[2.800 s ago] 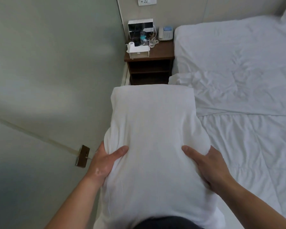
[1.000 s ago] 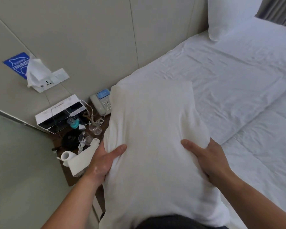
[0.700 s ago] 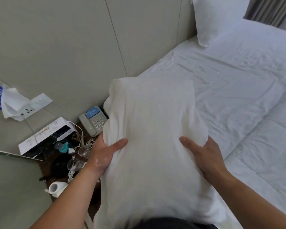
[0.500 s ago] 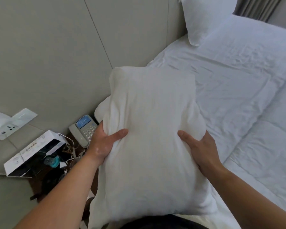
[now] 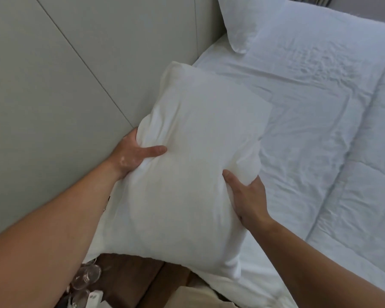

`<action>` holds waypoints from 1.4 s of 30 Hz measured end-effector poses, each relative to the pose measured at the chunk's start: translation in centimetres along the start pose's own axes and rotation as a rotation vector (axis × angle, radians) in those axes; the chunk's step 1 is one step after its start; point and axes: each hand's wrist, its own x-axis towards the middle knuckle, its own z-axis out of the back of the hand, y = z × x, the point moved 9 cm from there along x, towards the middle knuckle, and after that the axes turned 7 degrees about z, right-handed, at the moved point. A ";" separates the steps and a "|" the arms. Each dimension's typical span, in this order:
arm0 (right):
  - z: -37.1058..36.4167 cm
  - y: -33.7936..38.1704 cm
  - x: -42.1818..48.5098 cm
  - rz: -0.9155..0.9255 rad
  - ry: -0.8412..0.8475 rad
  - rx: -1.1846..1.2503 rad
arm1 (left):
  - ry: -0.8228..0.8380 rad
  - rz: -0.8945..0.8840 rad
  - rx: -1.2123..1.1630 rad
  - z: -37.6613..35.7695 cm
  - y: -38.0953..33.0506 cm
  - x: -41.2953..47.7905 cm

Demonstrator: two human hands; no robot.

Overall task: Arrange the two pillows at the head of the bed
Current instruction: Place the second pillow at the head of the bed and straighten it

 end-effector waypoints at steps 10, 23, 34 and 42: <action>-10.2 -5.6 8.6 -0.242 -0.046 0.005 | 0.198 -0.020 0.281 0.4 1.6 20.0; -15.0 5.1 20.1 0.181 0.557 -1.409 | 0.152 0.196 0.360 2.7 12.5 24.4; -37.9 10.0 28.8 0.699 1.155 -1.511 | 0.249 0.305 0.242 6.3 20.9 22.1; -41.1 5.0 35.4 0.420 1.191 -1.898 | 0.319 0.447 0.190 7.7 28.1 21.3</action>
